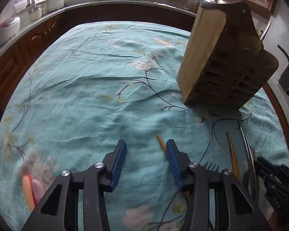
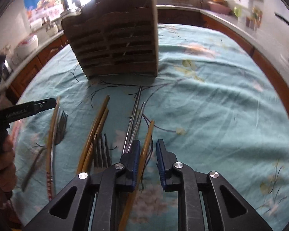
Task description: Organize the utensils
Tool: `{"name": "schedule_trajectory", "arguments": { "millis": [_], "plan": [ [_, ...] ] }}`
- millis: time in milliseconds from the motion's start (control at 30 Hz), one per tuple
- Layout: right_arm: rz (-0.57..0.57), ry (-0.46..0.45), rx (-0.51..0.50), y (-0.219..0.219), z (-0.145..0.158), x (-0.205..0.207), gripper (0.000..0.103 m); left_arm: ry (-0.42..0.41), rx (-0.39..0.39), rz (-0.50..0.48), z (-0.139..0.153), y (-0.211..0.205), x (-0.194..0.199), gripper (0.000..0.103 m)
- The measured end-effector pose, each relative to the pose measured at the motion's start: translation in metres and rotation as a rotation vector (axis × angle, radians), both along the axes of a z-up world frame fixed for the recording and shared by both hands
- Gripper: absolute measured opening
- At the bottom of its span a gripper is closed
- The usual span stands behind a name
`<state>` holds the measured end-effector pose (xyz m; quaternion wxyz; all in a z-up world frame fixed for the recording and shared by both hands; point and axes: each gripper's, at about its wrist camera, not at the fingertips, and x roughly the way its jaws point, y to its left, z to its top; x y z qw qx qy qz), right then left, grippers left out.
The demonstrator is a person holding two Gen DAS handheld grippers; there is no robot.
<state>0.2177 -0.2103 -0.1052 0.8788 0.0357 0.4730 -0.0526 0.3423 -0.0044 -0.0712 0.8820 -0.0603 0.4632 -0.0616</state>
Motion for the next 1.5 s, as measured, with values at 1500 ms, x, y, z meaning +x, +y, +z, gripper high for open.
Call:
{"name": "schedule_trajectory", "arguments": {
  "millis": [1500],
  "plan": [
    [-0.04,-0.126,0.237,-0.033,0.04,-0.011,0.005,-0.013,-0.059,-0.074,0.011,-0.01,0.0,0.003]
  ]
}}
